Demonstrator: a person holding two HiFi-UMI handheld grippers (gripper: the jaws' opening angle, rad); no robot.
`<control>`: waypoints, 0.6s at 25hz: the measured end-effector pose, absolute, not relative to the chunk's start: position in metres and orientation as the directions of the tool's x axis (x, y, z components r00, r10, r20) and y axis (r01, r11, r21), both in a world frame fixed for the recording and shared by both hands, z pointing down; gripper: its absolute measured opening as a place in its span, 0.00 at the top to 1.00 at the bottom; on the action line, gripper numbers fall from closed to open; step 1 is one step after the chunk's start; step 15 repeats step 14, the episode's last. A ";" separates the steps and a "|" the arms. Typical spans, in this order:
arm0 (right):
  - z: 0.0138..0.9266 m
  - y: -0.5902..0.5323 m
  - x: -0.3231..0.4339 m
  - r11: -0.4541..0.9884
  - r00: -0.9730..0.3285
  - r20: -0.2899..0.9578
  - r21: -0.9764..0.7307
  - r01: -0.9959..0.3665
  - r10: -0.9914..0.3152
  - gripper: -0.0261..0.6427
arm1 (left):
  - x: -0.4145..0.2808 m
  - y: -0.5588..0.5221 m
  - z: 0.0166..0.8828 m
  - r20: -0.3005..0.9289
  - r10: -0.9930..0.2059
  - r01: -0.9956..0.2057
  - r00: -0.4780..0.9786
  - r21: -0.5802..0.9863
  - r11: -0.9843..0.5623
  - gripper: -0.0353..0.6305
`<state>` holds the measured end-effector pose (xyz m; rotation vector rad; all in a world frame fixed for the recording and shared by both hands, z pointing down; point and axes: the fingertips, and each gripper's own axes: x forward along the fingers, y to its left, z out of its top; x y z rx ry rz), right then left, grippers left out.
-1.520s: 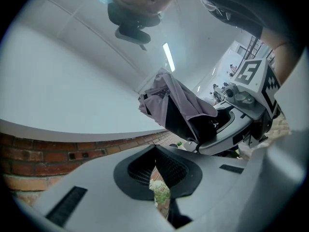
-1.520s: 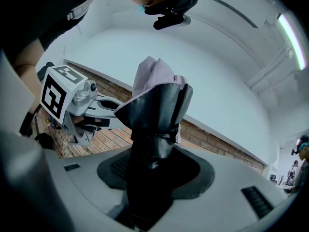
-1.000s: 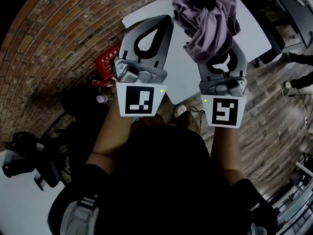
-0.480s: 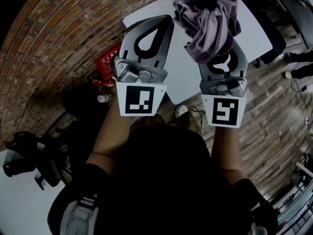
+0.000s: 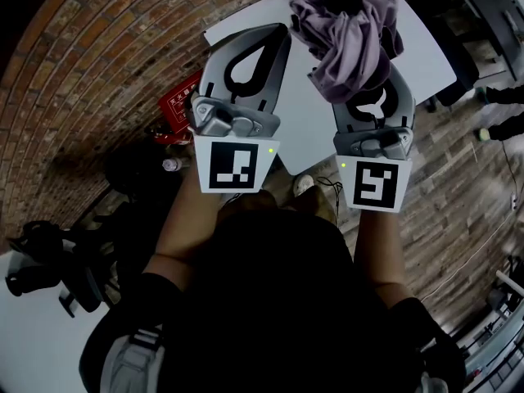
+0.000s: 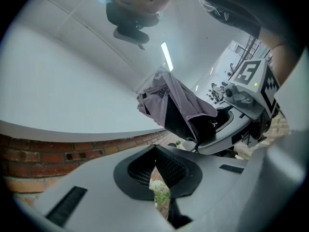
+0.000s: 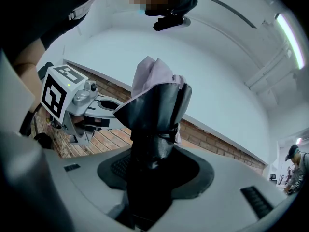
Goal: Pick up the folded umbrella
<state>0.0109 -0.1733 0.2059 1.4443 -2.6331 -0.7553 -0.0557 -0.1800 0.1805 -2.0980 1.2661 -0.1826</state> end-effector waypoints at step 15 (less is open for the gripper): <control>0.207 -0.175 0.010 0.454 -0.571 -0.192 0.431 -0.780 -0.798 0.64 | -0.055 -0.182 0.182 -0.220 -0.831 -0.743 0.511 -0.600 -0.298 0.93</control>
